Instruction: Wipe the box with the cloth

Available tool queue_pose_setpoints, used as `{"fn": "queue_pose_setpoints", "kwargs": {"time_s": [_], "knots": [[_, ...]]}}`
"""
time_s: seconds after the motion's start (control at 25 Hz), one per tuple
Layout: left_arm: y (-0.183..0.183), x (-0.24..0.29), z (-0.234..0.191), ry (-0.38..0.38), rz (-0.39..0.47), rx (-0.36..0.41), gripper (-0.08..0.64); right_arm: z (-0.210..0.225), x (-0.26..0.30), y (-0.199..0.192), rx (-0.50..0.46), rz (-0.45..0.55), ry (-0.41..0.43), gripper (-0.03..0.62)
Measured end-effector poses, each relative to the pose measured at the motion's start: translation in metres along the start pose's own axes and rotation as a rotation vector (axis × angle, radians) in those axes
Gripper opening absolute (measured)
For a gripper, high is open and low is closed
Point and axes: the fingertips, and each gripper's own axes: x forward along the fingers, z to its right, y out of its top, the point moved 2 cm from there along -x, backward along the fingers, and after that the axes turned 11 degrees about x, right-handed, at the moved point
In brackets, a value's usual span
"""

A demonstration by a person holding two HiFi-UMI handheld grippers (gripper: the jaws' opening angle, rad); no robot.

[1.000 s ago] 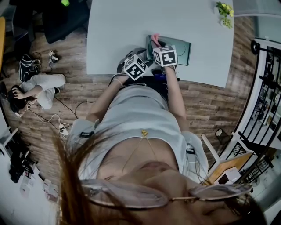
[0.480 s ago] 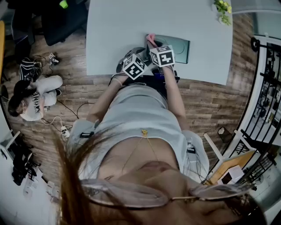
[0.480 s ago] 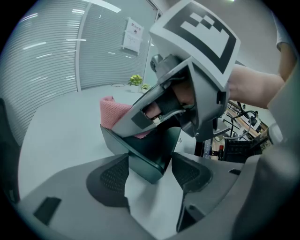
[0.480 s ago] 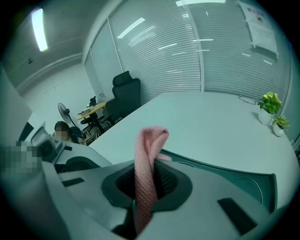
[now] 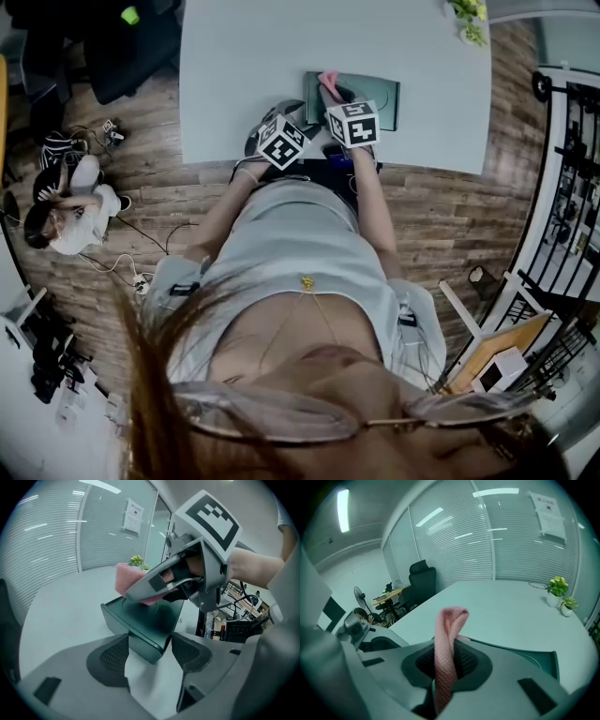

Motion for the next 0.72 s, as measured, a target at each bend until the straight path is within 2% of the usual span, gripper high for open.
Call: {"fn": "queue_pose_setpoints", "kwargs": {"time_s": [0.44, 0.6, 0.72], "knots": [[-0.003, 0.001, -0.002, 0.0, 0.0, -0.001, 0.285, 0.087, -0.071, -0.013, 0.132, 0.09, -0.201, 0.04], [-0.003, 0.002, -0.003, 0.0, 0.0, -0.001, 0.285, 0.121, -0.083, -0.028, 0.139, 0.053, -0.316, 0.04], [-0.003, 0.001, -0.002, -0.001, -0.002, -0.003, 0.285, 0.135, -0.084, -0.041, 0.138, -0.001, -0.366, 0.04]]}}
